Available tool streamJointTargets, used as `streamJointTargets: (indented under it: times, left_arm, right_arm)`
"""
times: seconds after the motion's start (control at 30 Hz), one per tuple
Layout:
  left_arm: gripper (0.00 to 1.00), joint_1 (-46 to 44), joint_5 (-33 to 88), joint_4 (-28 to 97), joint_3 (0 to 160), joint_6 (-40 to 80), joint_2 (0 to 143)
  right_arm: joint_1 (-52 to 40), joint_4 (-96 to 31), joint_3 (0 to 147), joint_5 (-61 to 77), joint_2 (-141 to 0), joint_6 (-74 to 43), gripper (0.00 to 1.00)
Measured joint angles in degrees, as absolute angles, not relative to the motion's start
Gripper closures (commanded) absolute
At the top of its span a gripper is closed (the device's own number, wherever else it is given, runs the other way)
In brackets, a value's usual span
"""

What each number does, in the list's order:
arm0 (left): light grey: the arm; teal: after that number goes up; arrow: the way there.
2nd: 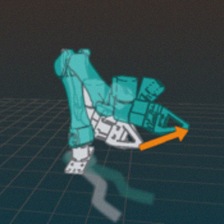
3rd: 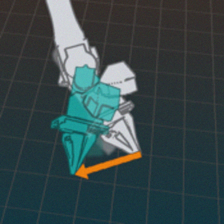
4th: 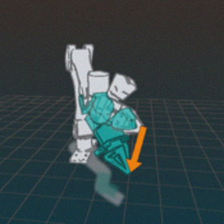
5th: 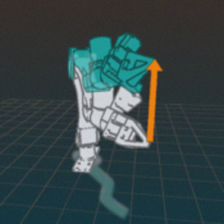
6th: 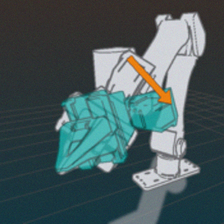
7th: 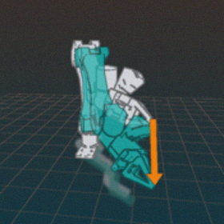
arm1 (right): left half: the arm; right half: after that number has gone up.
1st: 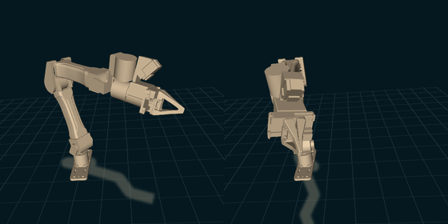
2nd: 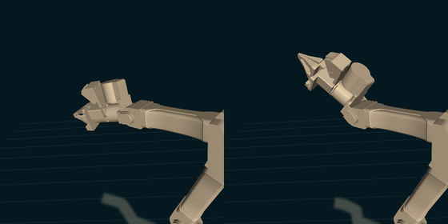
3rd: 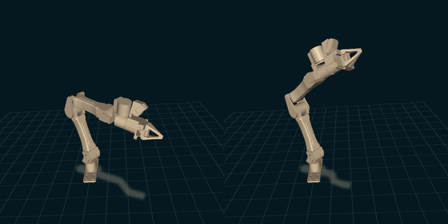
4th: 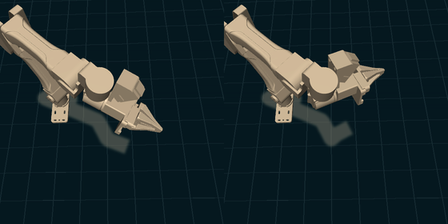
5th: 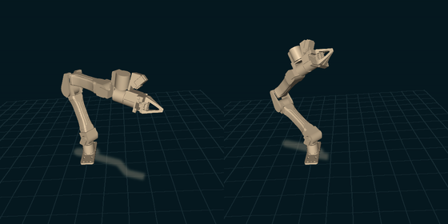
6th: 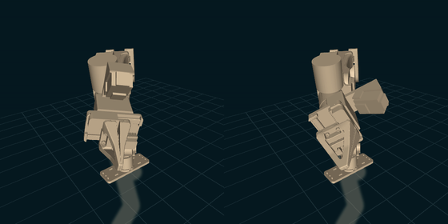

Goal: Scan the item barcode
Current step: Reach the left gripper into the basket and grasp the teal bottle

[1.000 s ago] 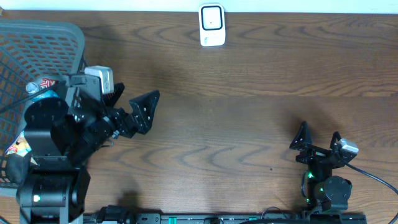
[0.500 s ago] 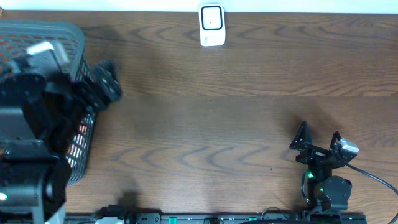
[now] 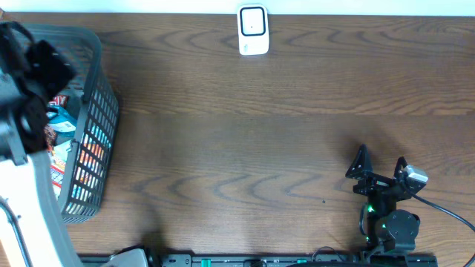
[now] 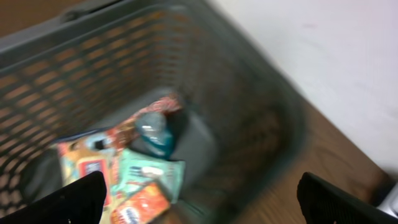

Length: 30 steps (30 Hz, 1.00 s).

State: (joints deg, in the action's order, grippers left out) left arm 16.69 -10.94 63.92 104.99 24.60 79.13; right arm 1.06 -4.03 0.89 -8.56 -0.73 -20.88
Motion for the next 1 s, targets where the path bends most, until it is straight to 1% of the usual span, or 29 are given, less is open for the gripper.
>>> streamJointTargets:
  times: [0.1,0.27,0.43,0.63,1.0]
  left_arm:
    - [0.02,20.88,-11.33,64.18,104.99,25.96,82.21]
    - [0.02,24.21,-11.57,66.65,105.01,28.45,87.79]
    - [0.02,25.78,-11.57,69.01,105.03,32.53,93.14]
    - [0.02,27.0,-11.7,68.6,105.03,37.01,101.47]
    - [0.02,27.05,-11.77,66.19,105.03,38.76,112.81]
  right_arm:
    - [1.06,-4.03,0.89,-8.56,-0.73,-20.88,0.01]
    - [1.06,-4.03,0.89,-8.56,-0.73,-20.88,0.01]
    - [1.06,-4.03,0.89,-8.56,-0.73,-20.88,0.01]
    - [1.06,-4.03,0.89,-8.56,-0.71,-20.88,0.01]
    - [1.06,-4.03,0.89,-8.56,-0.73,-20.88,0.01]
